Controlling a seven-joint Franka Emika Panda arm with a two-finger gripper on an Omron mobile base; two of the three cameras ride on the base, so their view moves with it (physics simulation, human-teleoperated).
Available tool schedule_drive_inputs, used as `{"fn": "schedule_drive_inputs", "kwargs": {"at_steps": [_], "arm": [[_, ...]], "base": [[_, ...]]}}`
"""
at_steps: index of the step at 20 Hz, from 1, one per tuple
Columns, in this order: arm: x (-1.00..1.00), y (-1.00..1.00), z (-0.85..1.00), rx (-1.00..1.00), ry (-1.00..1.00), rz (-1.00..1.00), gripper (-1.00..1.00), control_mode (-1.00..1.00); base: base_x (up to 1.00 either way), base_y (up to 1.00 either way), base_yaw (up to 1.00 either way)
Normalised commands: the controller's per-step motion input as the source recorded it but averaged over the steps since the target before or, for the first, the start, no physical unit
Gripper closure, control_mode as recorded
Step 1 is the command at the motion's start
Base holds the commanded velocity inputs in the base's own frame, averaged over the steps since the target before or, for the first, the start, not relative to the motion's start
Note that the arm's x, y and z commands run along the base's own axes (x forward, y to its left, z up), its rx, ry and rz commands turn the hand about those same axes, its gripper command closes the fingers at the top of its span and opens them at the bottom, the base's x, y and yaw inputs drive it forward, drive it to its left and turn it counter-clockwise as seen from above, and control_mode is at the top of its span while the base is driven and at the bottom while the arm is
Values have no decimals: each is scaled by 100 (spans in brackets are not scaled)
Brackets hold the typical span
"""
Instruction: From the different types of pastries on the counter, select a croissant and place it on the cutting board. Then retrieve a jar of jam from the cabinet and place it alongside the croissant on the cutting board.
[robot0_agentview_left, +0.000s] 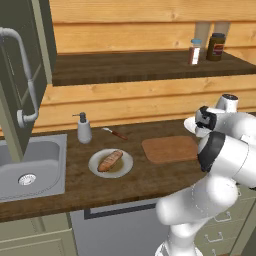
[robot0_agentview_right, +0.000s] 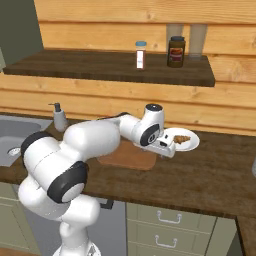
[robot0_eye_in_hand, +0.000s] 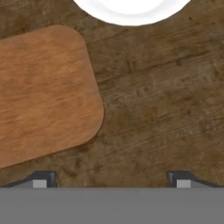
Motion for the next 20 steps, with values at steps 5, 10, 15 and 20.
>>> {"fn": "schedule_drive_inputs", "kwargs": {"at_steps": [5, 10, 15, 20], "arm": [[35, -6, -7, 0, 0, 0, -100, -100], [77, -2, -18, 0, 0, 0, -100, -100], [74, -15, -6, 0, 0, 0, -100, -100], [55, -43, -22, 0, -6, -3, -100, -100]], "base": [[0, 0, 0], [0, 0, 0], [0, 0, 0], [0, 0, 0]]}}
